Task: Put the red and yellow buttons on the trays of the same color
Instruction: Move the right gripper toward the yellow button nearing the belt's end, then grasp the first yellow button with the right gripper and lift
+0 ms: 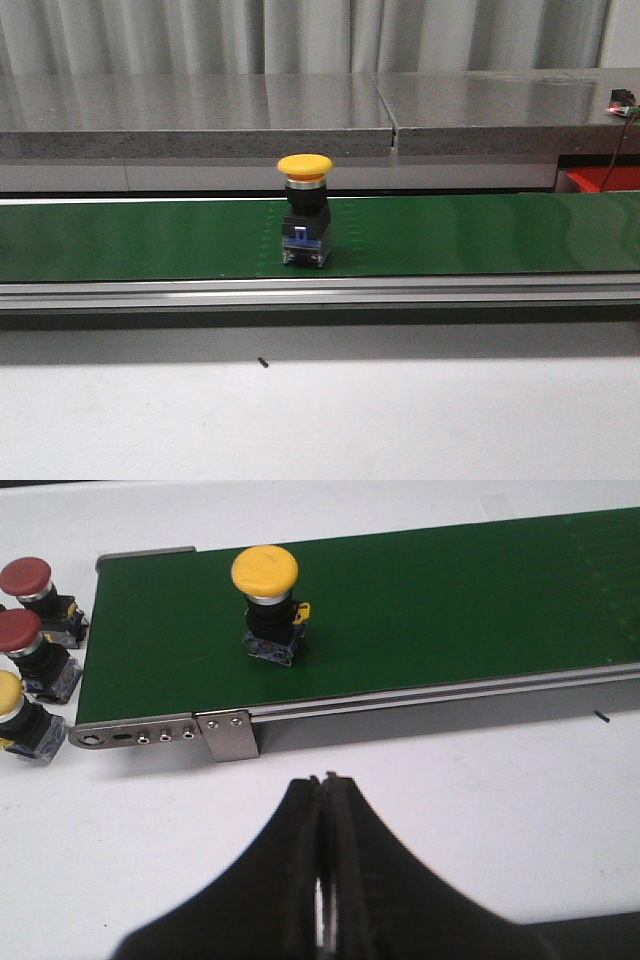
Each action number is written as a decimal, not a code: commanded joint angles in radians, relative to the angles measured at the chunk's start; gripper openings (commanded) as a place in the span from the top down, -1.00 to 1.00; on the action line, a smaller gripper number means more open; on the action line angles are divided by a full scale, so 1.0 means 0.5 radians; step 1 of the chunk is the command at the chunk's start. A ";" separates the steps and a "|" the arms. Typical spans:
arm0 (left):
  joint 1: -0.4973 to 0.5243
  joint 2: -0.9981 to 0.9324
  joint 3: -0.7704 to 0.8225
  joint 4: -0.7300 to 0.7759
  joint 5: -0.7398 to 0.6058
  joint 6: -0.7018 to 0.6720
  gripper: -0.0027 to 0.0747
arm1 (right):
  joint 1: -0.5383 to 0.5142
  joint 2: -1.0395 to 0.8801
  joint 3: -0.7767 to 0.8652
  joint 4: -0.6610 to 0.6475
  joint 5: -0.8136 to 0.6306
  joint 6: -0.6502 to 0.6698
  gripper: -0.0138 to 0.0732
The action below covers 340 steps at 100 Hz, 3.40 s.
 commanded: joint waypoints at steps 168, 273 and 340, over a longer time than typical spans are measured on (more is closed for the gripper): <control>-0.015 -0.138 -0.040 -0.043 -0.118 -0.002 0.98 | 0.799 2.314 -2.218 0.115 1.574 -0.095 -0.50; -0.015 -0.138 -0.040 -0.043 -0.118 -0.002 0.98 | 0.868 3.328 -2.909 0.226 2.032 -0.071 -0.01; -0.015 -0.138 -0.040 -0.043 -0.118 -0.002 0.98 | 0.318 2.970 -2.907 0.190 2.102 -0.152 0.18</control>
